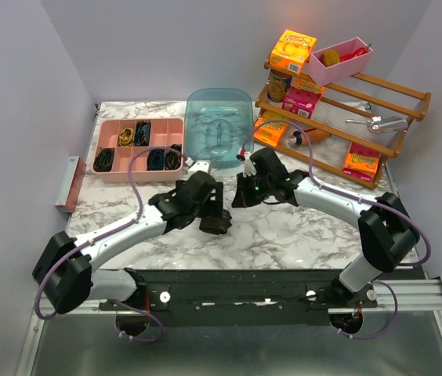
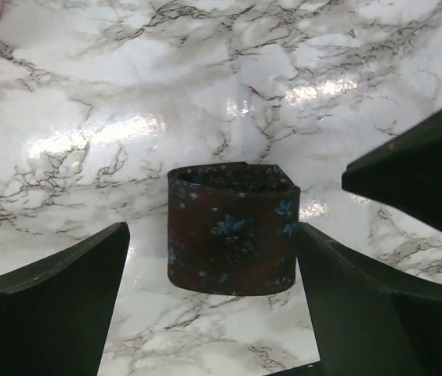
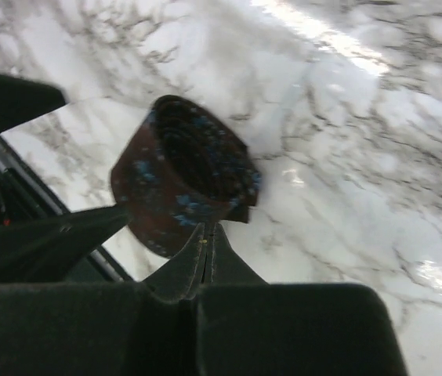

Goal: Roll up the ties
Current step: Roll the tie at the center of the board.

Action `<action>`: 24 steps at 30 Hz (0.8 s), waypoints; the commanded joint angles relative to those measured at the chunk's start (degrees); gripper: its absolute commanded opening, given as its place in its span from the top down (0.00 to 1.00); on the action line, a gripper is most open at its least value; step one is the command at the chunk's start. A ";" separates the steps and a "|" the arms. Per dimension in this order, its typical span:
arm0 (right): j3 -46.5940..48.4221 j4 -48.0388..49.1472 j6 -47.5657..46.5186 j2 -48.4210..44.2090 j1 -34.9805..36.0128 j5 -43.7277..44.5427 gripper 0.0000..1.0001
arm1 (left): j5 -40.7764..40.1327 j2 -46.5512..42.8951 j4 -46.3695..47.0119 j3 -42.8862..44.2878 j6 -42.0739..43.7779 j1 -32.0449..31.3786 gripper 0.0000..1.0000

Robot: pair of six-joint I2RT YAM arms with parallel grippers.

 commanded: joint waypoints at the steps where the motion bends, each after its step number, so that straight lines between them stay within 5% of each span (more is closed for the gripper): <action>1: 3.62 0.04 0.68 2.14 3.14 -1.86 0.99 | 17.56 -7.86 12.56 -9.10 -1.72 8.96 0.01; 10: 6.87 0.39 0.77 6.80 5.16 -2.92 1.00 | 40.78 -9.38 29.53 -20.89 -6.55 22.51 0.01; 24: 4.42 0.04 0.41 9.35 5.16 0.15 1.00 | 50.29 1.43 45.44 -27.58 -11.04 24.71 0.05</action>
